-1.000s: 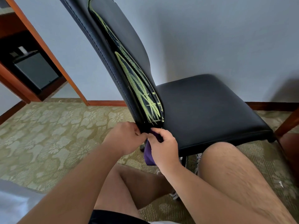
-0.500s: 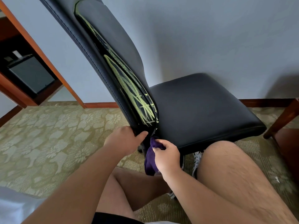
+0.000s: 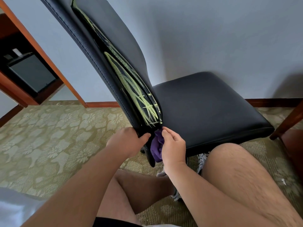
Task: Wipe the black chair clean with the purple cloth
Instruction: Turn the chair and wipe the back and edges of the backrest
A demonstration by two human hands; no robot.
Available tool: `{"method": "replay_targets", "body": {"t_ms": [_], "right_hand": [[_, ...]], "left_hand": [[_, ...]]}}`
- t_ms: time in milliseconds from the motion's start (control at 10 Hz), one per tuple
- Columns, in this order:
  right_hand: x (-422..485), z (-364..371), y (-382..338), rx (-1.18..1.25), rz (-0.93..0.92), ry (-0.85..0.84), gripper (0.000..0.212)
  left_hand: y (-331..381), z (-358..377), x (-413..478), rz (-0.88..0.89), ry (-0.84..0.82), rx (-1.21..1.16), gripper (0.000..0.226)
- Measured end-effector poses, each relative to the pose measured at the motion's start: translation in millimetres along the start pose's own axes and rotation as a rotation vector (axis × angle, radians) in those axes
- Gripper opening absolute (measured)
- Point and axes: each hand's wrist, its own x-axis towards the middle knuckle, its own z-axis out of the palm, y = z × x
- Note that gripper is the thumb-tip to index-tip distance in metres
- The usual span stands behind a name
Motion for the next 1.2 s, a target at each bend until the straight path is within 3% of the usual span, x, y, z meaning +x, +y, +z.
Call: {"method": "replay_targets", "body": {"t_ms": [200, 400, 500, 600, 700, 900, 1100, 1200], "right_hand": [[2.5, 4.1, 13.5, -0.163, -0.073, 0.035, 0.022], [11.1, 2.4, 31.1, -0.47, -0.035, -0.044, 0.014], [10.7, 3.3, 36.4, -0.515, -0.026, -0.046, 0.012], [9.2, 5.9, 30.8, -0.441, -0.036, -0.005, 0.012], [5.8, 7.1, 22.1, -0.348, -0.082, 0.037, 0.009], [5.8, 10.2, -3.0, -0.189, -0.231, 0.208, 0.01], [3.0, 12.9, 12.9, -0.234, -0.141, 0.121, 0.025], [6.8, 12.1, 20.4, -0.299, -0.168, 0.073, 0.019]], "left_hand": [[6.7, -3.5, -9.1, 0.079, 0.011, -0.03, 0.043], [-0.2, 2.5, -2.3, -0.023, 0.021, -0.077, 0.058], [1.3, -1.6, -5.0, -0.025, 0.081, -0.131, 0.038], [0.7, -1.4, -7.0, 0.021, 0.056, -0.111, 0.032], [2.0, -0.5, -5.2, -0.021, 0.062, -0.106, 0.052], [1.0, 2.3, -3.1, -0.005, -0.005, -0.09, 0.051], [4.2, 3.6, -5.3, -0.04, 0.016, -0.104, 0.046], [1.3, 6.8, -3.3, -0.054, 0.049, -0.122, 0.048]]}}
